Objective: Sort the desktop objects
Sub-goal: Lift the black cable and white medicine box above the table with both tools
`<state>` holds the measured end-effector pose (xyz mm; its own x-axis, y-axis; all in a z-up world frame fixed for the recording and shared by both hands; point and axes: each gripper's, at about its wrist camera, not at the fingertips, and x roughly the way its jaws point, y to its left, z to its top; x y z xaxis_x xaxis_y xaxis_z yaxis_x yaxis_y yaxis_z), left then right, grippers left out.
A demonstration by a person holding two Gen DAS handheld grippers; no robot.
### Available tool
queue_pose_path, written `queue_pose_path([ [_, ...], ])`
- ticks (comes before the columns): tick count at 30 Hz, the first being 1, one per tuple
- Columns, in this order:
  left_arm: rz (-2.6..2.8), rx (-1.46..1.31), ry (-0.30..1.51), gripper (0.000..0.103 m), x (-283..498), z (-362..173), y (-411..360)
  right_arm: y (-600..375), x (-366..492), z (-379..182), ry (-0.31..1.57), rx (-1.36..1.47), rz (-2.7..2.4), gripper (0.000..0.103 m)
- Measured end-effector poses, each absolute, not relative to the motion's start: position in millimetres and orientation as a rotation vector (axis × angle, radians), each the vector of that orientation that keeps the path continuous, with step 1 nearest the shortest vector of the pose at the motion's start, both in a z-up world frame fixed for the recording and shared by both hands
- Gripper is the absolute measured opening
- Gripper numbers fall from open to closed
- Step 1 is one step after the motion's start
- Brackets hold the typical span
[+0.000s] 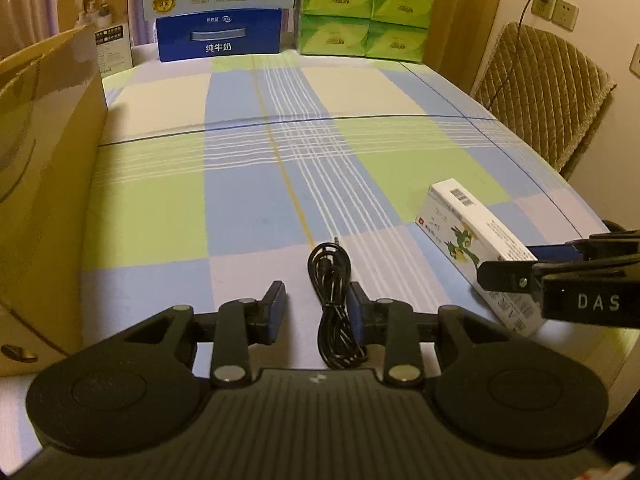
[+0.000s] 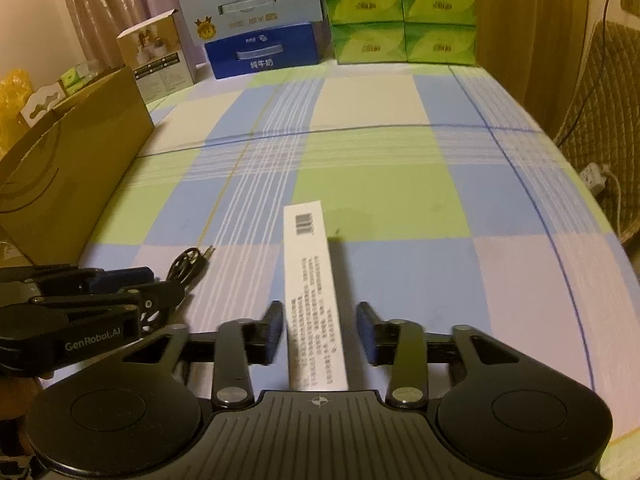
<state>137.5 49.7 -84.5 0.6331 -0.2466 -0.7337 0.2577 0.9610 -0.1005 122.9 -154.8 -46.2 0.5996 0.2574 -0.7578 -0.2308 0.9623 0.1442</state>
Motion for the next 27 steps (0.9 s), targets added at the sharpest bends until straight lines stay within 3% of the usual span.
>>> queue_pose_path([
  [8,-0.32,0.071,0.814,0.027,142.2,-87.4,39.6,-154.6,126.5,-52.2,0.877,-0.006,0.282,0.044],
  [11,-0.312,0.091,0.813,0.019,142.1,-87.5,37.9,-151.6,128.6,-52.8,0.871,-0.021,0.295,0.044],
  [20,-0.309,0.049,0.806,0.017,135.4,-81.4,44.2,-143.2,133.6,-55.0,0.868,-0.059,0.317,0.044],
  [22,-0.314,0.049,0.796,0.017,133.5,-78.4,44.2,-143.0,133.7,-55.2,0.865,-0.065,0.31,0.036],
  [23,-0.317,0.048,0.794,0.017,132.8,-77.3,43.6,-143.0,134.0,-55.4,0.868,-0.066,0.31,0.025],
  [27,-0.322,0.043,0.795,0.017,132.2,-76.0,42.2,-142.2,133.5,-54.8,0.869,-0.064,0.304,0.023],
])
